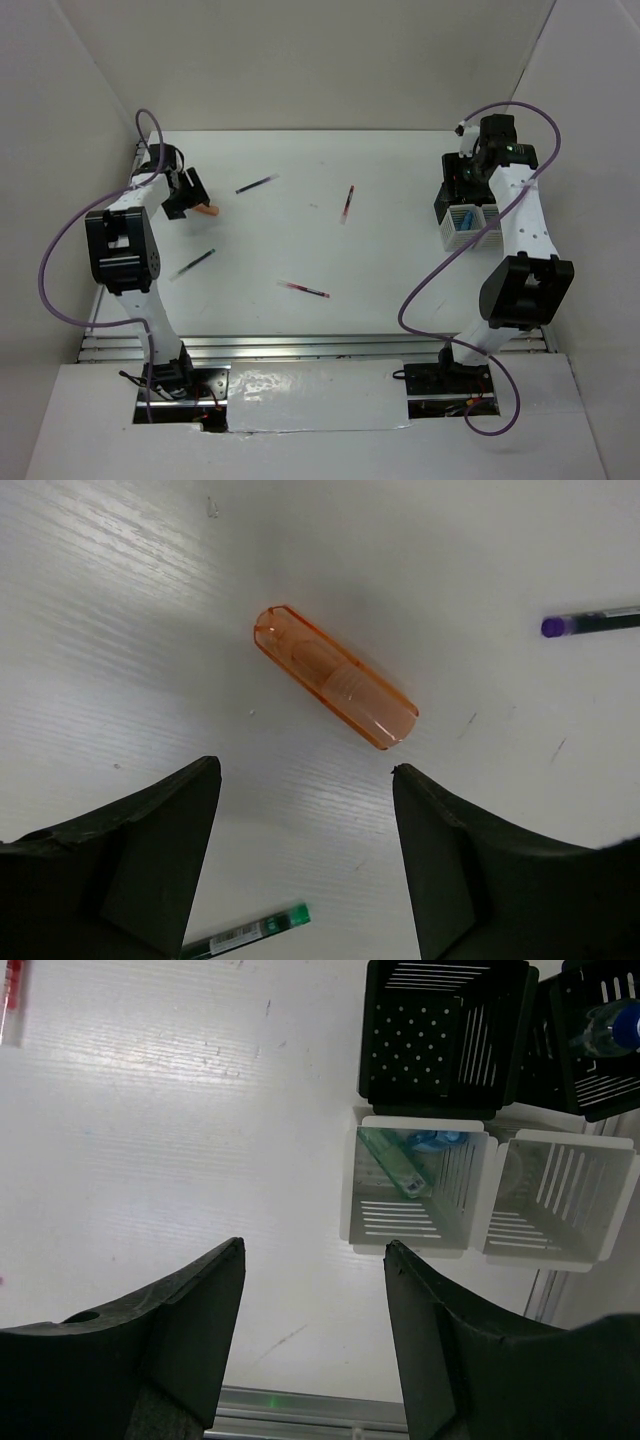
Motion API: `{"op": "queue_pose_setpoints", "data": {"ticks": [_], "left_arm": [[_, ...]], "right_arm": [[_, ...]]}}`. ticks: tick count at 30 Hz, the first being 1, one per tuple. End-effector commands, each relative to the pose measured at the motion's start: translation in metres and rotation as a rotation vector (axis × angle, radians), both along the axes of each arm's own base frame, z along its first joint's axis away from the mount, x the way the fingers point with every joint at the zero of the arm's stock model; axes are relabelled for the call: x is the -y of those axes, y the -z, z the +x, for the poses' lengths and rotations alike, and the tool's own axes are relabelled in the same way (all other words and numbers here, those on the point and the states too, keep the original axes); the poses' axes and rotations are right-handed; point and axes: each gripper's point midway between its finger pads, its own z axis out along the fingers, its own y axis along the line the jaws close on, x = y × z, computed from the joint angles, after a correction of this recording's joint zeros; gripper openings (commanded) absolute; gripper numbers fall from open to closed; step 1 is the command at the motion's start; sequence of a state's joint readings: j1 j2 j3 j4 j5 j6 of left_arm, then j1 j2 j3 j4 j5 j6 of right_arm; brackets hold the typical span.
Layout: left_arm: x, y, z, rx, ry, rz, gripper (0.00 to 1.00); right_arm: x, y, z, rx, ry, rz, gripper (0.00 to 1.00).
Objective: Sort the stationery into containers
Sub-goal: Place the stationery in the storage box, then pick up the stationery from the center of the board.
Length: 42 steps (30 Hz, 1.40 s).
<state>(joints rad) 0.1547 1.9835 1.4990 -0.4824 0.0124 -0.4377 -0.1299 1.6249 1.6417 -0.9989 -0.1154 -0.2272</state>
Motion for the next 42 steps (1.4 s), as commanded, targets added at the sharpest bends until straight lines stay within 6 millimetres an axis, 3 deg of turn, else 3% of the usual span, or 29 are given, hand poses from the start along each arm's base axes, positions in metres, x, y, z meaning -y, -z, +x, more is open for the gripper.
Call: {"op": "queue_pose_setpoints", "data": {"ticks": [1,3,9,19,28,39,42], "left_arm": [[0.011,-0.001,0.015,0.040,-0.047,-0.031,0.81],[0.007,-0.001,0.021,0.045,-0.064,0.014,0.81],[0.012,0.033,0.029,-0.034,-0.085,-0.008,0.78],[0.027,0.048,0.055,-0.024,-0.013,0.042,0.77],[0.038,0.062,0.029,-0.133,0.110,0.112,0.69],[0.021,0.074,-0.003,-0.251,0.119,0.216,0.46],[0.027,0.074,-0.006,-0.256,0.152,0.206,0.38]], "right_arm": [[-0.007,-0.017,-0.004,0.047,-0.010,0.013,0.64],[-0.009,-0.016,-0.004,0.043,-0.011,0.018,0.64],[-0.009,-0.016,-0.007,0.040,-0.005,0.012,0.64],[-0.010,-0.018,-0.014,0.037,-0.001,0.006,0.64],[-0.018,-0.021,-0.015,0.043,-0.020,0.020,0.64],[-0.027,-0.022,-0.017,0.043,-0.051,0.052,0.63],[-0.039,-0.027,-0.018,0.047,-0.084,0.107,0.64]]}}
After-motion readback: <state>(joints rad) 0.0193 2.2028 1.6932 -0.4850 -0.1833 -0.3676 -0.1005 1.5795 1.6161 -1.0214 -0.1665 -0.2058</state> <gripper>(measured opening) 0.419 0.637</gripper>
